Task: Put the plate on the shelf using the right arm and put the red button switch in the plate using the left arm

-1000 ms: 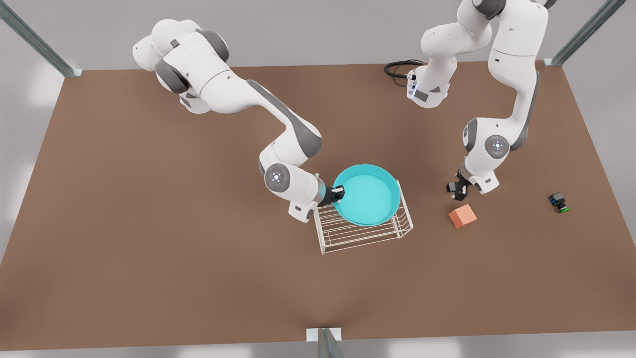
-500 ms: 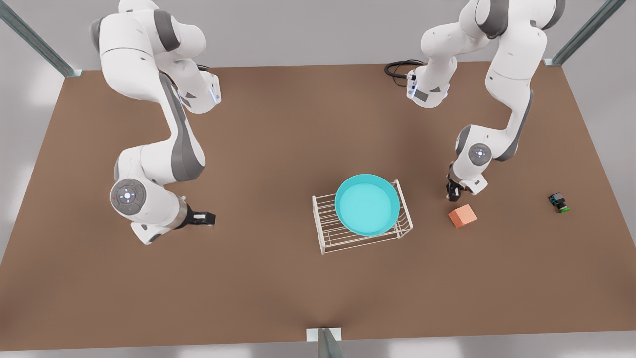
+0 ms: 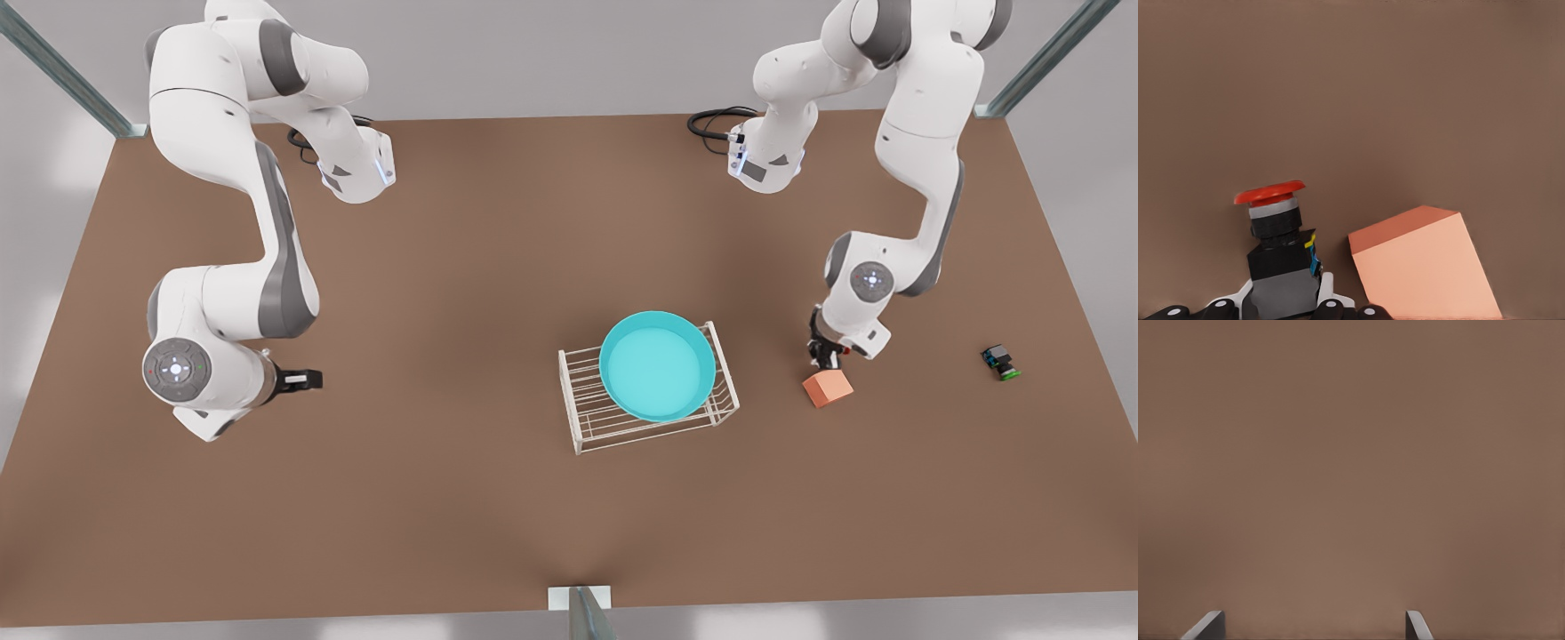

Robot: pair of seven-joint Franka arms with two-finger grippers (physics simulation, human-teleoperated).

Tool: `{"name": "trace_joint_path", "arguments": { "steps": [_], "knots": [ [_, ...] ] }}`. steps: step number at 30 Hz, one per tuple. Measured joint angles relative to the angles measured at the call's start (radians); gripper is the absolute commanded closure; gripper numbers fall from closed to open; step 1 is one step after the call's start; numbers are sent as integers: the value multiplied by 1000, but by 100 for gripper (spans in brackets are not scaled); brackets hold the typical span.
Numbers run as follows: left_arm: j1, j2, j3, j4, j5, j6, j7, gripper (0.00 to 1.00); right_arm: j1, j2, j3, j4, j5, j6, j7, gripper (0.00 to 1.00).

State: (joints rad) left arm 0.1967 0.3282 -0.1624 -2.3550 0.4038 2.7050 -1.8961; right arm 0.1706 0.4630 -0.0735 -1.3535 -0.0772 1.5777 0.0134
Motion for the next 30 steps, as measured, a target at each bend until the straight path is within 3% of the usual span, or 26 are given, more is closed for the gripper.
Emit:
{"name": "trace_joint_path", "arguments": {
  "steps": [5, 8, 11, 14, 18, 21, 24, 25, 26, 30],
  "knots": [
    [-14, -326, -49, -161, -19, -138, 36, 75, 1, 0, 1, 0, 0, -8, -43, 0],
    [-14, -371, -103, 66, -190, -276, 62, 75, 1, 0, 1, 0, 0, -10, -64, 0],
    [27, -318, -230, 330, -368, -403, 69, 74, 1, 0, 1, 0, 1, -12, -82, 0],
    [1, -230, -348, 430, -438, -454, 52, 73, 0, 0, 1, 0, 2, -13, -97, 0],
    [-288, -178, -370, 470, -466, -418, 16, 73, 0, 1, 0, 0, 4, -15, -114, 0],
    [-308, -76, -371, 548, -424, -378, -16, 73, 0, 2, 0, -1, 4, -17, -124, 0],
    [-299, -20, -355, 525, -331, -356, -44, 73, 0, 2, 0, -1, 5, -19, -133, 0],
    [-297, -7, -348, 519, -302, -351, -52, 67, 0, 2, 0, -1, 5, -19, -136, 0],
    [-296, 8, -343, 517, -269, -346, -62, 0, 0, 2, 0, -1, 5, -20, -138, 0],
    [-304, 33, -330, 523, -139, -349, -103, 0, 0, 2, 0, -1, 6, -21, -147, 0]
  ]
}}
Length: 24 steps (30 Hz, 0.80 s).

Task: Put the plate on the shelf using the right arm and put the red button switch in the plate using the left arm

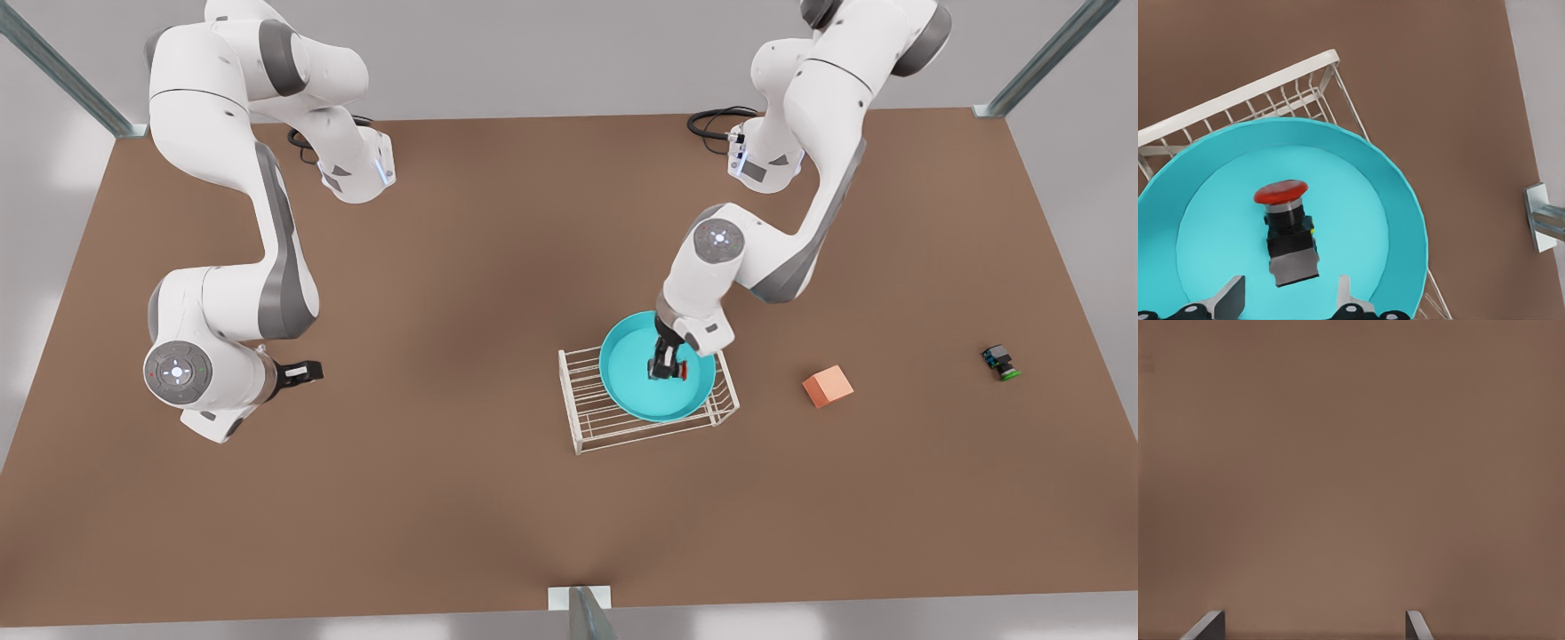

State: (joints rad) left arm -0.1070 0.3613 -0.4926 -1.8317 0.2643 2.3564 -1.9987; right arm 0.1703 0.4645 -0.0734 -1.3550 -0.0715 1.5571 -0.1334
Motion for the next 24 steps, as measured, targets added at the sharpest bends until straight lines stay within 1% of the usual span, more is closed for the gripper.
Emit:
{"name": "trace_joint_path", "arguments": {
  "steps": [2, 4, 5, 8, 9, 10, 11, 14, 15, 16, 17, 18, 20, 24],
  "knots": [
    [5, -6, 2, 16, 38, -18, -12, 0, 0, 0, 0, 0, 0, 0, -4, 0],
    [30, -12, 5, 87, 51, -80, 24, 0, 0, 0, 0, 0, 0, -1, -7, 0],
    [51, -13, 6, 154, 45, -133, 57, 0, 0, 0, 0, 0, 0, -1, -8, 0],
    [207, -3, 7, 315, -4, -302, 183, 0, 0, 0, 0, 0, 0, -1, -12, 0],
    [253, 5, 3, 345, -15, -352, 235, 0, 0, 0, 0, 0, 0, -1, -13, 0],
    [288, -8, 17, 339, -32, -391, 298, 0, 0, 0, 0, 0, 0, -1, -14, 0],
    [305, -27, 37, 322, -49, -418, 368, 0, 0, 0, 0, 0, 0, -1, -15, 0],
    [310, 12, 78, 432, -70, -523, 560, 0, -1, 1, -1, 0, 1, -1, -18, 0],
    [245, 11, 182, 444, -88, -555, 626, 0, -1, 2, -1, 0, 1, -1, -19, 0],
    [137, 1, 348, 442, -134, -583, 698, 0, -2, 2, -1, 0, 1, -1, -19, 0],
    [74, -24, 455, 404, -175, -606, 769, 0, -2, 3, -1, 0, 1, -1, -20, 0],
    [37, -73, 503, 324, -202, -617, 835, 0, -2, 3, -2, 0, 2, -1, -21, 0],
    [2, -109, 537, 271, -236, -633, 957, 0, -2, 3, -2, 0, 2, -1, -22, 0],
    [-7, -82, 548, 347, -270, -659, 1172, 0, -2, 4, -2, 0, 2, -1, -24, 0]
  ]
}}
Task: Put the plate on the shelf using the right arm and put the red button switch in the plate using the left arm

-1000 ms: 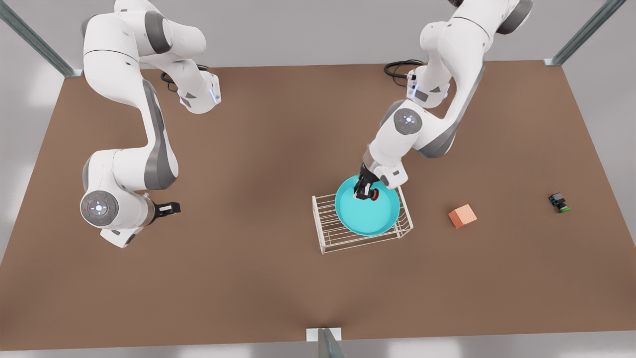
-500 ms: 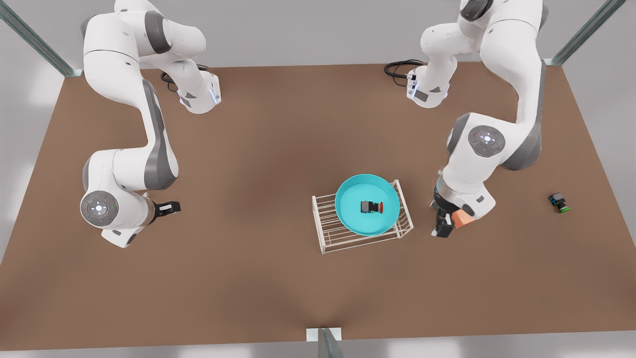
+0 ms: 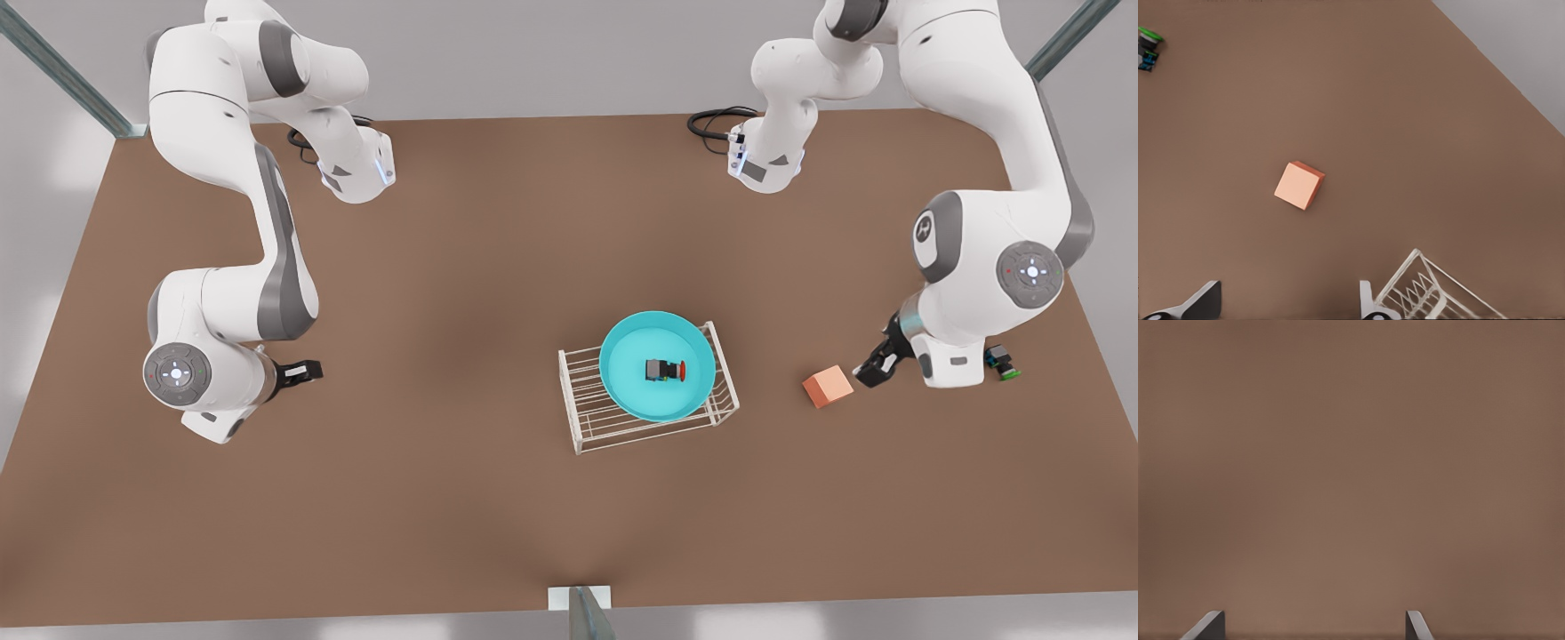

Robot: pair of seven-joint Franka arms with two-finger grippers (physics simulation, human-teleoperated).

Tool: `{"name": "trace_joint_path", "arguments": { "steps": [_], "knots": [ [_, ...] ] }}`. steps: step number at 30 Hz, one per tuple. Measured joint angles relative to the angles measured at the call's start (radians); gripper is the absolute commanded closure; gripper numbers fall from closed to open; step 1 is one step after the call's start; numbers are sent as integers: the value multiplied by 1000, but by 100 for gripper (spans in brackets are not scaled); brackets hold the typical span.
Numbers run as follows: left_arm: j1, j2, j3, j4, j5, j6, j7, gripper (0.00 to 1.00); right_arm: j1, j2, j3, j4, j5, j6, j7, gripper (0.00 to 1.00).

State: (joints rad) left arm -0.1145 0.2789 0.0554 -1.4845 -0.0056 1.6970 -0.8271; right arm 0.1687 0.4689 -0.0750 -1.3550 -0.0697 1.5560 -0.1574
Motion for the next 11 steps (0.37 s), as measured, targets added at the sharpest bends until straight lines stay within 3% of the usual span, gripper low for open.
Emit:
{"name": "trace_joint_path", "arguments": {
  "steps": [11],
  "knots": [
    [19, 18, 4, 10, -21, -33, 404, 0, 0, 3, 0, -1, 0, -8, -3, 0]
  ]
}}
